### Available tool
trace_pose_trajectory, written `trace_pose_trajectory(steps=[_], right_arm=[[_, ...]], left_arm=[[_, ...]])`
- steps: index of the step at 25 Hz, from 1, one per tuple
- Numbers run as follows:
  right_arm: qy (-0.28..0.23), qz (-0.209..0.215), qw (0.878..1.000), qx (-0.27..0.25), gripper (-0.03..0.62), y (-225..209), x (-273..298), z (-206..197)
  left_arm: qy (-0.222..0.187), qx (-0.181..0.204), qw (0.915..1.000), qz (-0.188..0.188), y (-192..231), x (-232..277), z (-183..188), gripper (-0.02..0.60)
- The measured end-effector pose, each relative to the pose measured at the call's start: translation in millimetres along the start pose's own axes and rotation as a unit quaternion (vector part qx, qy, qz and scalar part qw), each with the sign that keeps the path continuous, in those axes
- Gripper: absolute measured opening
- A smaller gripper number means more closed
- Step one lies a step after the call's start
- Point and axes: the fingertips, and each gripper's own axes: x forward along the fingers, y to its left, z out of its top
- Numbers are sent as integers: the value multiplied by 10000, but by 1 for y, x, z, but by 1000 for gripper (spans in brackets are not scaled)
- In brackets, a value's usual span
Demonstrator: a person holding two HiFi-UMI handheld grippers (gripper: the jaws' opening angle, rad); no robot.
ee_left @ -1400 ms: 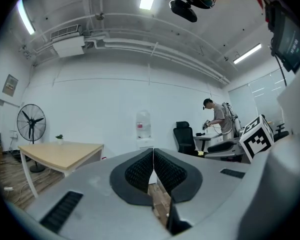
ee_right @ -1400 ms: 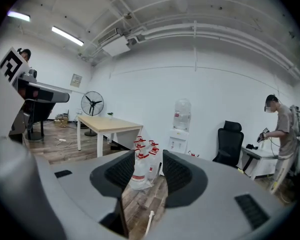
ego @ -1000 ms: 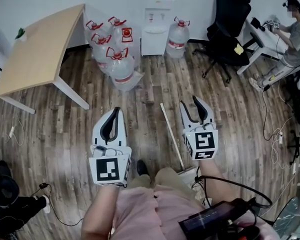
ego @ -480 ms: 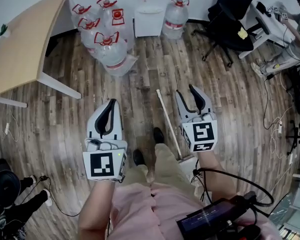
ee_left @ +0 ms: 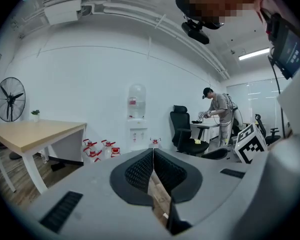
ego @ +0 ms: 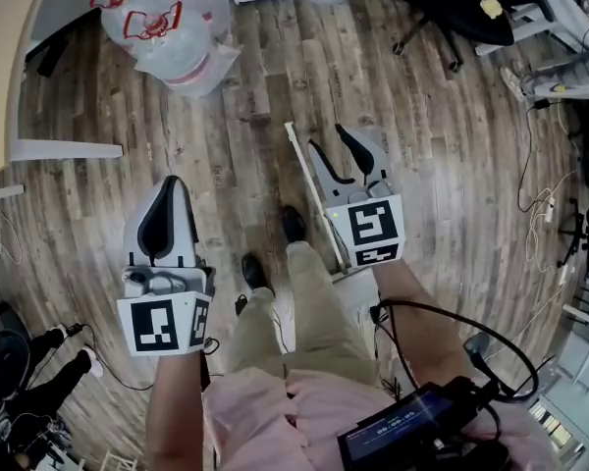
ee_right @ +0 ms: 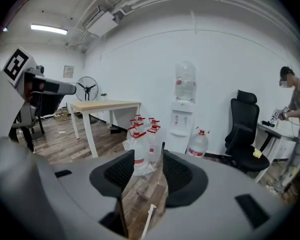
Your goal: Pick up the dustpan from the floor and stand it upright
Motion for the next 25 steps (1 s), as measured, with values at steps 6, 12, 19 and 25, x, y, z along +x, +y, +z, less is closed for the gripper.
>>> trace_pose_trajectory(steps=[6, 12, 19, 25], right_arm=[[581, 302, 9979, 15, 179, 4, 49, -83], [1129, 467, 9924, 115, 183, 7, 98, -166], [1414, 566, 9882, 166, 183, 8, 146, -225], [1569, 551, 9859, 173, 183, 7, 184, -271]], left_arm=[[440, -94, 9990, -32, 9, 31, -65, 14], [646, -183, 9977, -97, 6, 70, -126, 12], [818, -127, 9962, -255, 7, 108, -181, 12], [1013, -38, 9944, -297, 16, 130, -228, 12]])
